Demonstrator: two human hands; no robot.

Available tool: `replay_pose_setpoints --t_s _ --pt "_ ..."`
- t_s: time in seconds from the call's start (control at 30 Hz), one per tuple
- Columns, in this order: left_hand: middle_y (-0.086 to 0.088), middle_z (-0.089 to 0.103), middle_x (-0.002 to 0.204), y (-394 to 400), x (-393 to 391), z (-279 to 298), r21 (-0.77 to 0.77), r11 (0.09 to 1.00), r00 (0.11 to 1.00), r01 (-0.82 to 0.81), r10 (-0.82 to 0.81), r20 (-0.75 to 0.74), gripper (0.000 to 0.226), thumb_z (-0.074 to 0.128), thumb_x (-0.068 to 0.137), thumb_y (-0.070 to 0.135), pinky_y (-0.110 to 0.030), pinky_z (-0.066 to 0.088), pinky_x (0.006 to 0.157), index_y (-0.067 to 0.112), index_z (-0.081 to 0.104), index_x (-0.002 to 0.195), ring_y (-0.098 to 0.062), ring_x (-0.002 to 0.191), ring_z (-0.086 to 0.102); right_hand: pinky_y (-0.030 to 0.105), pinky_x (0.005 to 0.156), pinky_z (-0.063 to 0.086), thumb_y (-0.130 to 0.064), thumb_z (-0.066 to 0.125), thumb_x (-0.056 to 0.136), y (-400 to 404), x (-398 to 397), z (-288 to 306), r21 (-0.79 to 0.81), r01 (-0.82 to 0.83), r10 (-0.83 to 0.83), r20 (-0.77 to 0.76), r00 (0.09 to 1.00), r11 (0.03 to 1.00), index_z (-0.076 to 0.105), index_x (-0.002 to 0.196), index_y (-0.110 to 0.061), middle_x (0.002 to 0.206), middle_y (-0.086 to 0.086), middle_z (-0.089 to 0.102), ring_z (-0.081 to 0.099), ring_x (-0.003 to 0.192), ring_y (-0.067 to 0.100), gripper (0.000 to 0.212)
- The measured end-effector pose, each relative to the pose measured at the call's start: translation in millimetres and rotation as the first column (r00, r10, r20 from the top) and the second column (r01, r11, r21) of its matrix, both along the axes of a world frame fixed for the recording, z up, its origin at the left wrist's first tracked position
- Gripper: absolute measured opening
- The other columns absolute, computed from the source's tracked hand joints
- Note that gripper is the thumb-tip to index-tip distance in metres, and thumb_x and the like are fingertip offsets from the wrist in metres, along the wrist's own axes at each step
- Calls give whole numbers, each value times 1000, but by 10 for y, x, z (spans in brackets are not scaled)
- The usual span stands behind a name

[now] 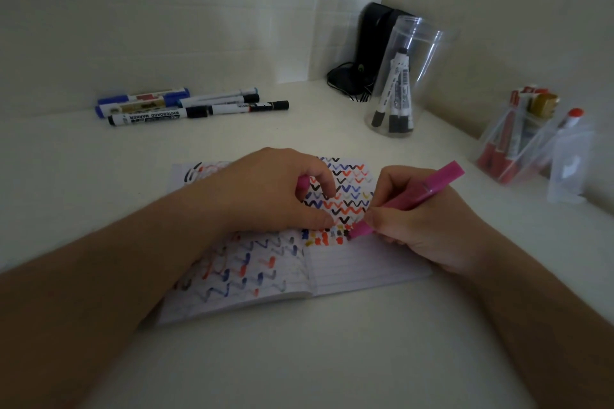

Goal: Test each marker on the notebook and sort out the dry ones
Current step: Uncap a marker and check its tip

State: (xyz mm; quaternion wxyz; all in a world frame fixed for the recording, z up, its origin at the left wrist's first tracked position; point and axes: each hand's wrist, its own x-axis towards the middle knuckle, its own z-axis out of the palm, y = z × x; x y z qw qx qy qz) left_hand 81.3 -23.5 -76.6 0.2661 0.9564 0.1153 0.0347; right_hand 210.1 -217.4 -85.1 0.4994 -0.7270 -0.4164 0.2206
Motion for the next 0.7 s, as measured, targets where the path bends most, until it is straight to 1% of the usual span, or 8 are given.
replay_pose_setpoints --t_s 0.07,0.13,0.23,0.33,0.4,0.47,0.57,0.7 --pt "15 60 90 0 1 1 5 1000 1000 -1 1 -5 34 80 76 62 -23 44 67 51 66 106 -2 81 57 27 49 44 -12 82 64 -3 9 5 25 -19 20 -27 999 1000 64 70 -4 60 13 64 54 53 15 21" --pt "15 59 91 -4 2 4 10 1000 1000 -1 1 -7 35 79 76 62 -22 44 68 51 66 106 -2 81 57 30 50 46 -10 83 68 -11 27 -2 26 -43 44 -26 999 999 67 72 -6 63 17 67 57 54 19 17" --pt "15 59 91 -3 -4 1 13 1000 1000 0 0 -6 35 79 77 62 -21 45 68 51 66 107 -1 82 57 32 53 47 -8 82 68 -15 41 -12 13 -73 74 -28 997 997 70 72 -9 63 14 67 58 56 19 12" --pt "14 60 92 -1 -3 -1 19 1000 1000 3 -3 2 35 79 76 62 -21 47 69 51 66 107 -2 83 58 31 55 45 -24 84 58 -7 19 -1 -5 -80 79 -21 997 997 72 71 -11 63 8 68 57 57 16 22" --pt "14 61 92 -2 2 -4 19 1000 1000 4 -4 2 34 79 76 62 -21 47 70 51 66 106 -2 83 58 24 53 44 -33 81 51 -3 10 8 -6 -67 67 -7 998 998 71 69 -11 61 0 67 57 55 10 31" --pt "14 61 91 -2 3 -4 16 1000 1000 7 -7 2 34 79 76 62 -22 48 70 50 67 106 -3 83 58 21 51 43 -31 81 50 -4 15 17 1 -56 56 -6 998 998 69 68 -10 59 -4 66 56 53 7 31" --pt "14 60 91 -5 -5 7 16 1000 1000 6 -6 3 35 79 76 62 -22 47 69 50 67 106 -2 82 57 26 54 44 -23 82 56 -11 15 8 -2 -67 67 -6 998 998 71 70 -10 61 -2 67 56 56 10 23" --pt "14 60 90 -8 -8 5 10 1000 1000 2 -2 4 35 79 76 62 -22 46 68 50 67 106 -2 80 58 19 51 43 -7 81 63 -18 13 1 -7 -78 78 14 997 997 68 69 -5 59 -5 65 55 54 5 15"
